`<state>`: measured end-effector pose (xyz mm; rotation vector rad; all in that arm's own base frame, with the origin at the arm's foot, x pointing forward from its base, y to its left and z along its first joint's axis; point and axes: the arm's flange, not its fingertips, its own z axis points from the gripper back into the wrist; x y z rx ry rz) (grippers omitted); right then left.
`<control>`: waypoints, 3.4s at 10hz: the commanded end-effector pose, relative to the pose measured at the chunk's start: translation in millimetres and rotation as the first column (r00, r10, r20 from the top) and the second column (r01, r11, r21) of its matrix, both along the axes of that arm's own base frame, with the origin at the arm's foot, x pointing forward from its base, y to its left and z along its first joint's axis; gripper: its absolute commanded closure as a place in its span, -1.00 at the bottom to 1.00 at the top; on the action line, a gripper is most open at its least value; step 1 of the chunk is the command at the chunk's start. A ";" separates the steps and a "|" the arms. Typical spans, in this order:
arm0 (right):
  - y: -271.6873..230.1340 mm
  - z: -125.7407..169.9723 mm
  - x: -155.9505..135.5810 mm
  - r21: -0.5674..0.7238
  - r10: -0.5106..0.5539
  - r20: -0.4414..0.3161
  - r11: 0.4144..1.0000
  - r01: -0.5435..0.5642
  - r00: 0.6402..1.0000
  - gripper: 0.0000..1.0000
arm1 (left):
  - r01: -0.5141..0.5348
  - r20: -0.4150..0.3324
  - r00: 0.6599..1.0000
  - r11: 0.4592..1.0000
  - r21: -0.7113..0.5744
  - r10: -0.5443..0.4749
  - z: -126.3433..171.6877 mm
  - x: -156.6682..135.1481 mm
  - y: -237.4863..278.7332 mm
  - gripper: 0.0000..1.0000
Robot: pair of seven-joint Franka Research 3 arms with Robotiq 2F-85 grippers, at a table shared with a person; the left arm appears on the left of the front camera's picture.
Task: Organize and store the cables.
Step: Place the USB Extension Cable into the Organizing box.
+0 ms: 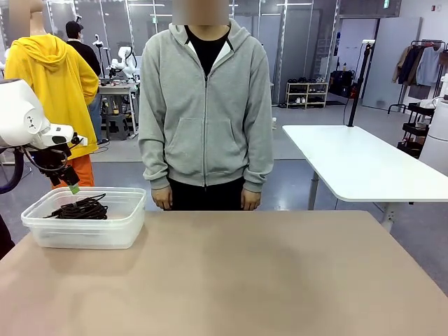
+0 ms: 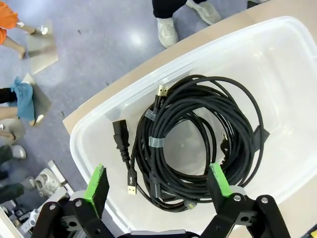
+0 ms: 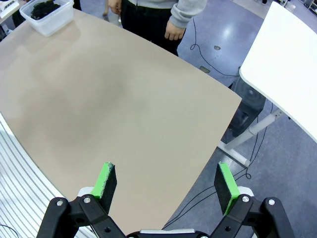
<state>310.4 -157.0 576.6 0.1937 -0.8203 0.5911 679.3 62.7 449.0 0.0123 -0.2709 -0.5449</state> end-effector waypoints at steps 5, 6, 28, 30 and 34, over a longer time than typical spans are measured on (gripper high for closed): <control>-0.3 0.1 -0.4 -0.002 0.004 -0.005 1.000 -0.004 1.000 -1.00 | 0.004 -0.002 1.000 1.000 0.000 -0.004 -1.6 0.4 -1.5 -1.00; -0.3 0.1 -0.4 -0.002 0.004 -0.005 1.000 -0.004 1.000 -1.00 | 0.004 -0.002 1.000 1.000 0.000 -0.004 -1.6 0.4 -1.5 -1.00; -0.3 0.1 -0.4 -0.002 0.004 -0.005 1.000 -0.004 1.000 -1.00 | 0.004 -0.002 1.000 1.000 0.000 -0.004 -1.6 0.4 -1.5 -1.00; -0.3 0.1 -0.4 -0.002 0.004 -0.005 1.000 -0.004 1.000 -1.00 | 0.004 -0.002 1.000 1.000 0.000 -0.004 -1.6 0.4 -1.5 -1.00; -0.3 0.1 -0.4 -0.002 0.004 -0.005 1.000 -0.004 1.000 -1.00 | 0.004 -0.002 1.000 1.000 0.000 -0.004 -1.6 0.4 -1.5 -1.00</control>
